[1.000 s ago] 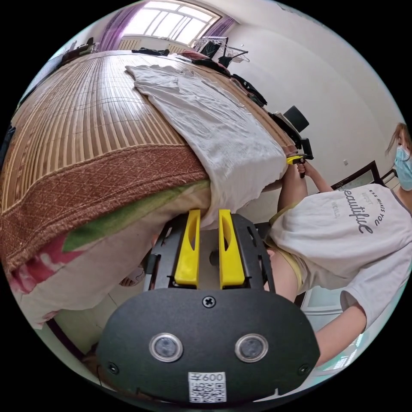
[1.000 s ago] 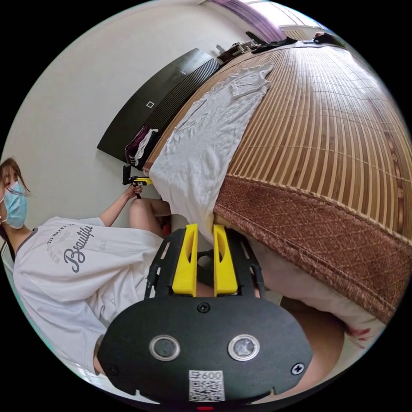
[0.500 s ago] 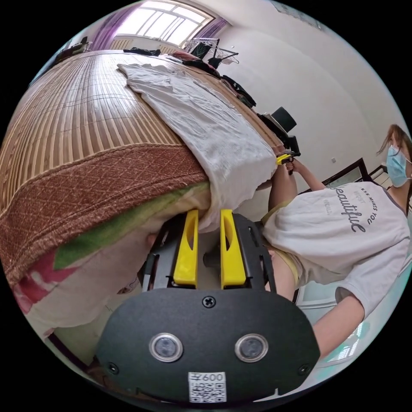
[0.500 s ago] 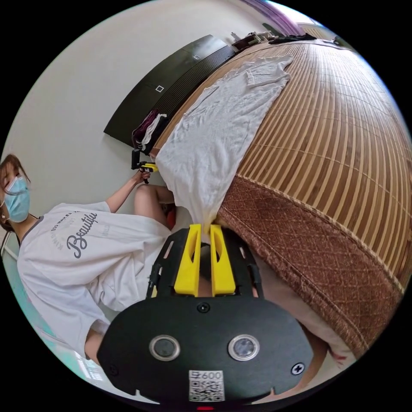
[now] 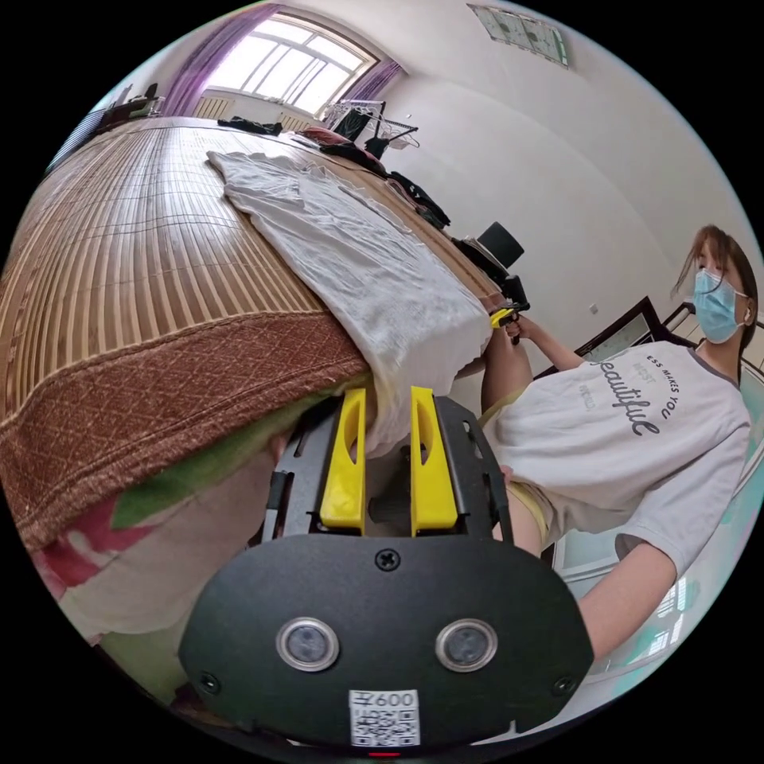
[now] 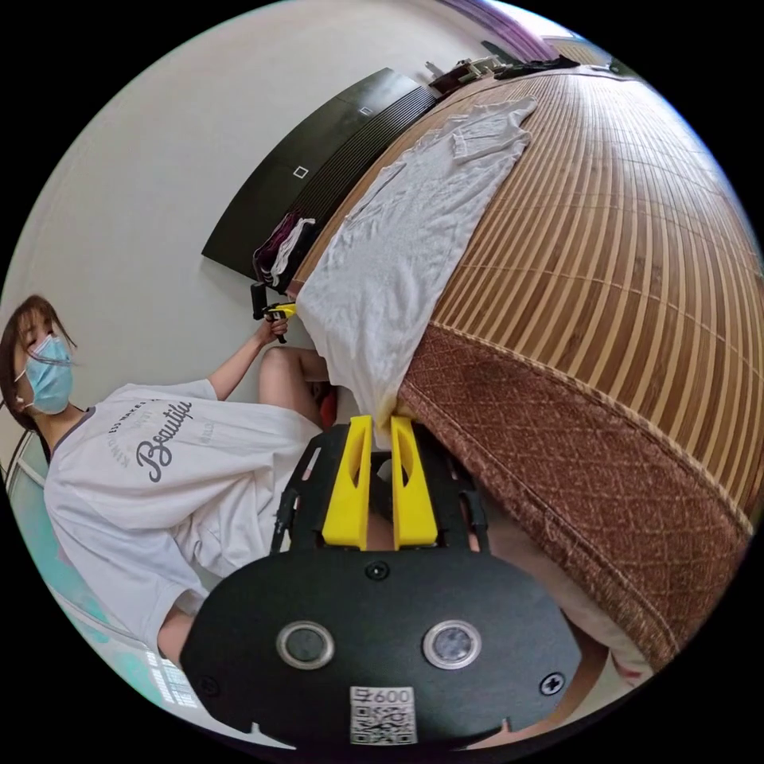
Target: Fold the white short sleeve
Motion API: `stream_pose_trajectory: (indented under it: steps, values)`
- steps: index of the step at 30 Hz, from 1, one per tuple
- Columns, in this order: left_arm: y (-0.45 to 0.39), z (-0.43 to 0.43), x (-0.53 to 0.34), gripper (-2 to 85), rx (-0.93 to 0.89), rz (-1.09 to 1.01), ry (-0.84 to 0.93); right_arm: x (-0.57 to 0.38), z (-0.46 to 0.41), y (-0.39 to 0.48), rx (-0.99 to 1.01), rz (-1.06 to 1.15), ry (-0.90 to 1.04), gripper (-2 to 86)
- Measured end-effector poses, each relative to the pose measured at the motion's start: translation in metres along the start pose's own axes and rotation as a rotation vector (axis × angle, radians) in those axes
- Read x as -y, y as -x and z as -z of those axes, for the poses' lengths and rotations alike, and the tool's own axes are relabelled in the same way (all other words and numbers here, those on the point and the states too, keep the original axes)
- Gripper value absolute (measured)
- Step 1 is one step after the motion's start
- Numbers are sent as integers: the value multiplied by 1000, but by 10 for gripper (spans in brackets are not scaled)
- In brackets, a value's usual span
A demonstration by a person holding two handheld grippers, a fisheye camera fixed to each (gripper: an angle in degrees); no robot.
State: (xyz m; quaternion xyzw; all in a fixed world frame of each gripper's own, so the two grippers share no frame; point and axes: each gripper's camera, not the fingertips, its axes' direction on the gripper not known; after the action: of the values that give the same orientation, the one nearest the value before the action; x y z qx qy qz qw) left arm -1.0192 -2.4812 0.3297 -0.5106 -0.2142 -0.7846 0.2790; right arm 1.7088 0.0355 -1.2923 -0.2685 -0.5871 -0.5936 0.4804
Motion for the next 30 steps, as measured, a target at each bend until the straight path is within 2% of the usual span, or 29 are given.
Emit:
stream_pose_trajectory:
  steps: [3,8,13,17,22,25,30]
  values:
    - [-5,-9,1,81,-26,5,3,5,0,9,15,-5,22,-4]
    - [-28,-29,7,81,0,-40,46,11,18,37,-112,4,-8,1]
    - [-30,-53,13,79,-99,-24,84,27,-2,34,39,-5,35,-2]
    - [-28,-85,9,70,-157,18,236,39,-12,38,106,1,46,-7]
    - [-40,-117,6,32,-198,-5,317,50,-13,46,121,15,106,-8]
    - [-55,-118,1,19,-157,-40,296,53,-12,55,85,16,120,-9]
    - [-72,-98,-6,14,-228,-33,192,47,-5,65,59,-9,136,-8]
